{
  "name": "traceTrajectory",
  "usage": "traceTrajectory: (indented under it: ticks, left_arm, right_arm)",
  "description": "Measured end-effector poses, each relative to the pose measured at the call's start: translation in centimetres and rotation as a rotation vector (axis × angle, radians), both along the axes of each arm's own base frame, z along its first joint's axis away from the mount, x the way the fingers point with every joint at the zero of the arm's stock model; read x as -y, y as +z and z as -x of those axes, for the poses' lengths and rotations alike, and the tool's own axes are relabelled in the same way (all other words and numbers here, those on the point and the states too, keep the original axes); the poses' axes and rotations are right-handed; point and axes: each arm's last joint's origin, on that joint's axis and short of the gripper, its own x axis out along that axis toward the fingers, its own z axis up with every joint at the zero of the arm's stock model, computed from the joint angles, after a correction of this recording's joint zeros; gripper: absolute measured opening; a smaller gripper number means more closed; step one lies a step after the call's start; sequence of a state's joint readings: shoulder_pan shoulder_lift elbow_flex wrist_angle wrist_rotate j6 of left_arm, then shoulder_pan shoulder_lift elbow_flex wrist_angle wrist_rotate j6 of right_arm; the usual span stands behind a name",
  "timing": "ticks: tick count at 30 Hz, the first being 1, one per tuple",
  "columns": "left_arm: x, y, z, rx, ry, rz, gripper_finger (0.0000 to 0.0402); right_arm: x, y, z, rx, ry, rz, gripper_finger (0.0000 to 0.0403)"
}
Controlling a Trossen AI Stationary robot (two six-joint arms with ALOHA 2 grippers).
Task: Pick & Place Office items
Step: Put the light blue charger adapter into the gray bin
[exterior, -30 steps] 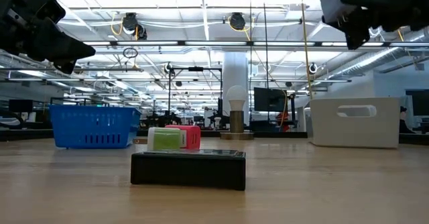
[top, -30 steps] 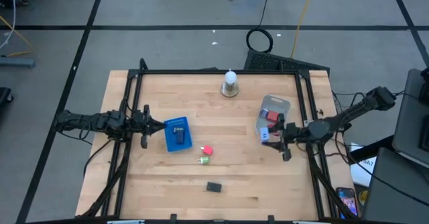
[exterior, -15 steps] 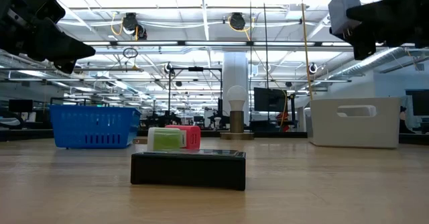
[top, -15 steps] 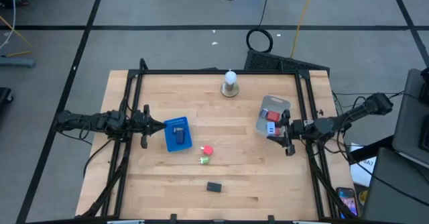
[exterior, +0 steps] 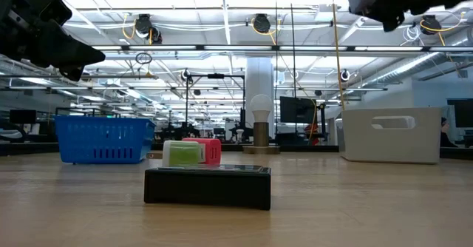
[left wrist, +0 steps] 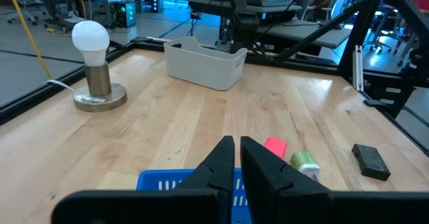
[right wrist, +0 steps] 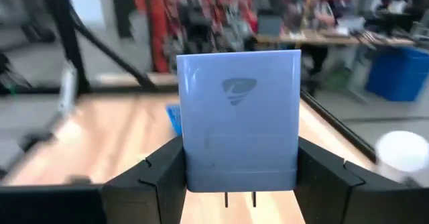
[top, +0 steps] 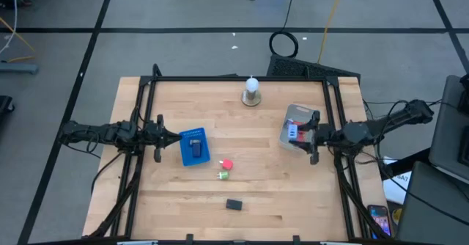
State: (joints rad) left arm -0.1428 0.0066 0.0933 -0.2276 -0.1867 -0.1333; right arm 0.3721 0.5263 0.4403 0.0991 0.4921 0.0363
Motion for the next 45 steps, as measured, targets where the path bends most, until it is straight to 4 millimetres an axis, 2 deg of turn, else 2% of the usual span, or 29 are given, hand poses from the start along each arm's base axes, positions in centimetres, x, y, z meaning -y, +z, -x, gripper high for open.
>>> traceTrajectory:
  ticks: [6, 9, 12, 14, 22, 27, 38, 45]
  left_arm:
    - [0.0, 0.0, 0.0, -0.001, -0.002, 0.000, 0.0026]
    - [0.0, 0.0, 0.0, -0.001, -0.003, 0.001, 0.0026]
    - [0.0, 0.0, 0.0, -0.001, -0.003, 0.001, 0.0026]
    - [0.0, 0.0, 0.0, -0.001, -0.003, 0.001, 0.0026]
    - [0.0, 0.0, 0.0, -0.001, -0.003, 0.002, 0.0026]
    - [0.0, 0.0, 0.0, -0.001, -0.003, 0.002, 0.0026]
    - [0.0, 0.0, 0.0, -0.001, -0.004, 0.003, 0.0026]
    - [0.0, 0.0, 0.0, -0.001, -0.004, 0.003, 0.0026]
  right_arm:
    - [-0.2, 4.2, -1.6, -0.140, -0.182, 0.046, 0.0204]
    - [-0.2, 5.1, -2.5, -0.234, -0.251, 0.031, 0.0204]
    - [0.1, 5.0, -3.4, -0.345, -0.312, 0.000, 0.0204]
    - [0.5, 4.3, -4.0, -0.432, -0.368, -0.019, 0.0204]
    - [2.5, -0.4, -4.7, -0.855, -0.563, -0.081, 0.0204]
    - [2.8, -2.5, -5.6, -1.043, -0.594, -0.085, 0.0204]
    - [4.2, -5.7, -7.0, -1.300, -0.641, -0.072, 0.0204]
    - [5.0, -7.6, -7.7, -1.454, -0.581, -0.113, 0.0204]
